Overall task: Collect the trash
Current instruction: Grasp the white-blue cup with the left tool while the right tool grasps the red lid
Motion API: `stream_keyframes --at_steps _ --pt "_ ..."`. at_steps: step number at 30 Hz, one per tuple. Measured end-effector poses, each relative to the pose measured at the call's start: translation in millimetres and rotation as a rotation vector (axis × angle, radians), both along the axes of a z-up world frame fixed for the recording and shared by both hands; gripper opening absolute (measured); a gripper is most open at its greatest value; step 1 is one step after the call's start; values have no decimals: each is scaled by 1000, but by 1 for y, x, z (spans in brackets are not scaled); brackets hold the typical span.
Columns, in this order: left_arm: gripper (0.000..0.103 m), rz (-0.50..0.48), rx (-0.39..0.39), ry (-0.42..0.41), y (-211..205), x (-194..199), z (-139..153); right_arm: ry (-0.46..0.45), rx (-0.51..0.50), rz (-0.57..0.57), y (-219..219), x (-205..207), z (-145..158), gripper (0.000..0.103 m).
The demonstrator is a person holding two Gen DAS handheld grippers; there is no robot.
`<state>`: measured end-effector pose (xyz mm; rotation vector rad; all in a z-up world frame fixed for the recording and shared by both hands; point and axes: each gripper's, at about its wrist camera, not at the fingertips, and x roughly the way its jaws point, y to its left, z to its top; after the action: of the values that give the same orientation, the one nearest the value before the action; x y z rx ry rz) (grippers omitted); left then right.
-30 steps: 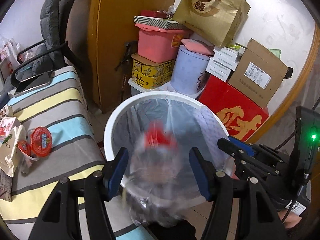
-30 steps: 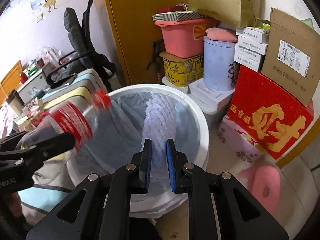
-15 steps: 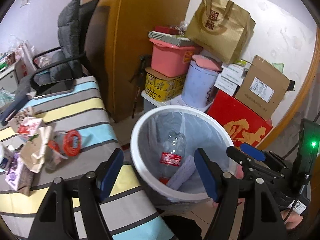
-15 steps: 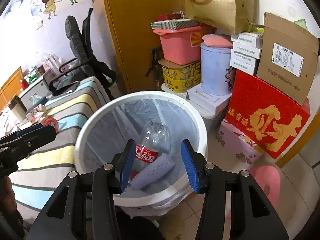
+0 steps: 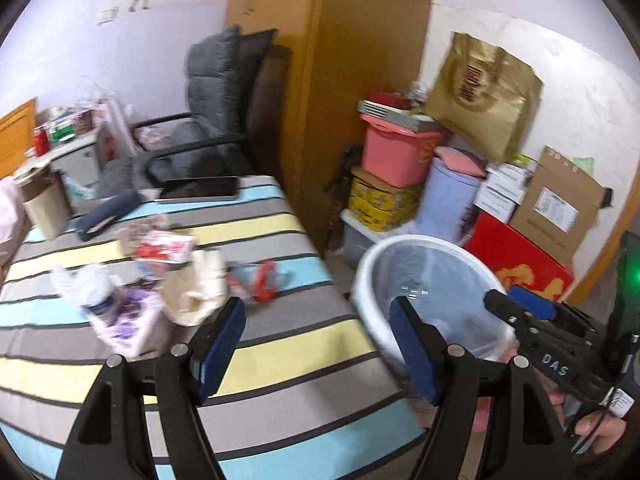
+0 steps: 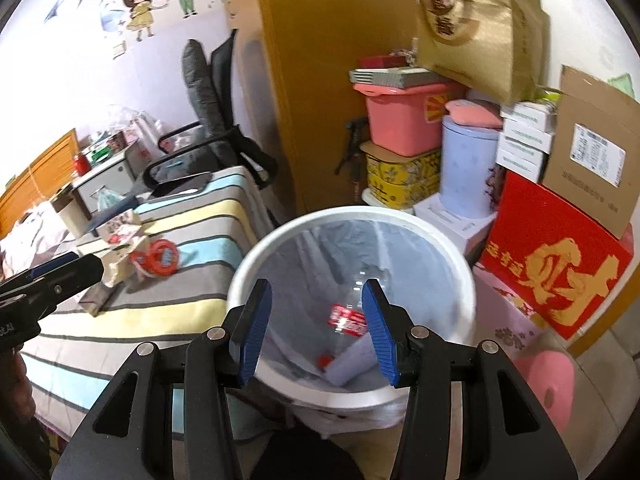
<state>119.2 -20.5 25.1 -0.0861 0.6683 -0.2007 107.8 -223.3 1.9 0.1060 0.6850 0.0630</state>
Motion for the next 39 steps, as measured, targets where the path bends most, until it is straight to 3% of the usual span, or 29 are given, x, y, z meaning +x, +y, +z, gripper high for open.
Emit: stream_keyframes --at_steps 7,18,31,39 --pt "77 137 1 -29 59 -17 -3 -22 2 76 37 4 2 50" --pt "77 310 -19 -9 140 -26 -15 11 3 173 88 19 -7 55" --pt "77 350 -19 19 186 -11 -29 47 -30 233 128 56 -18 55" --pt "77 298 -16 49 186 18 -38 76 -54 275 142 83 -26 55"
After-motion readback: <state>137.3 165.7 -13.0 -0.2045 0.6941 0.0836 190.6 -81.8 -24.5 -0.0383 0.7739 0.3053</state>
